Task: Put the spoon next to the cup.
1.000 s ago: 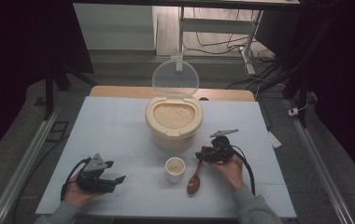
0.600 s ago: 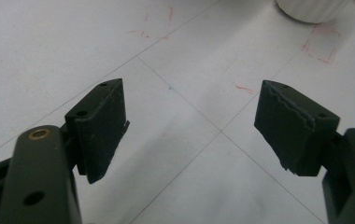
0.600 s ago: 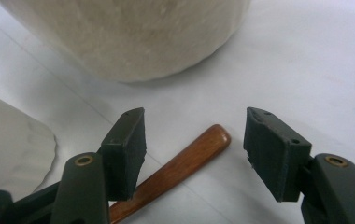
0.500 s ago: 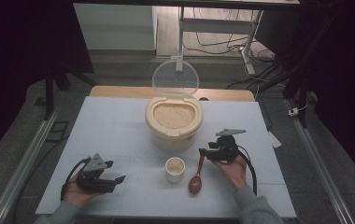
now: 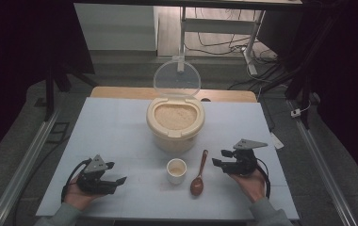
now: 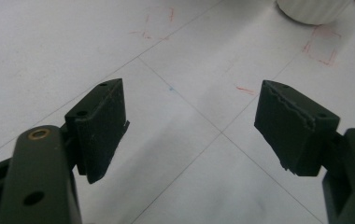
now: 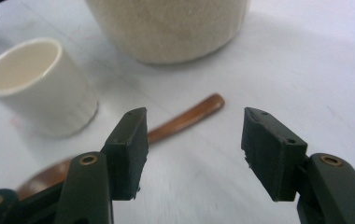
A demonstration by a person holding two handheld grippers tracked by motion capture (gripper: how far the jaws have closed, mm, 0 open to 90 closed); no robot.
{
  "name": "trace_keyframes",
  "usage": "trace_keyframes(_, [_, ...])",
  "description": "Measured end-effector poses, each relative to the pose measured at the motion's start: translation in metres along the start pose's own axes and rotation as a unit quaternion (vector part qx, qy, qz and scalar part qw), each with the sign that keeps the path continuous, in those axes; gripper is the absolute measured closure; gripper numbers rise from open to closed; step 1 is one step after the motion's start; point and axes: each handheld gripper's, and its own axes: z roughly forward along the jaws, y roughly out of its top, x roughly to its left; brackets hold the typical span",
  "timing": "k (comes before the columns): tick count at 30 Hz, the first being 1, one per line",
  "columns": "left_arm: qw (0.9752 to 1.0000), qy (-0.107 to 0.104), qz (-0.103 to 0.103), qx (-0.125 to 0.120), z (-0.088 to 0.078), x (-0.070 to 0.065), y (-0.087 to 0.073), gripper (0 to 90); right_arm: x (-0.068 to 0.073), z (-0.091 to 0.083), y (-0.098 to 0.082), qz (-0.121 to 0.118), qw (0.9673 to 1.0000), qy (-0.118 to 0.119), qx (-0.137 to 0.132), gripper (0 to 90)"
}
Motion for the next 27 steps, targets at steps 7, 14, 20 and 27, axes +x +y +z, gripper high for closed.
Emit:
trace_keyframes(7, [1.0, 0.0, -0.001, 0.0, 0.0, 0.0, 0.0, 24.3, -0.003, -0.022, -0.023, 0.002, 1.0, -0.007, -0.005, 41.4])
trace_keyframes(14, [1.0, 0.001, -0.005, -0.001, 0.0, 0.001, -0.001, 24.3, -0.004, -0.034, -0.033, -0.008, 0.9999, -0.005, -0.009, 41.4])
trace_keyframes(20, [1.0, 0.002, -0.007, -0.004, -0.001, 0.002, -0.002, 24.3, -0.002, -0.036, -0.035, -0.018, 0.9997, 0.0, -0.013, 41.5])
trace_keyframes(27, [1.0, 0.002, -0.007, -0.004, -0.001, 0.002, -0.002, 24.3, 0.002, -0.036, -0.032, -0.029, 0.9995, 0.0, -0.009, 41.4])
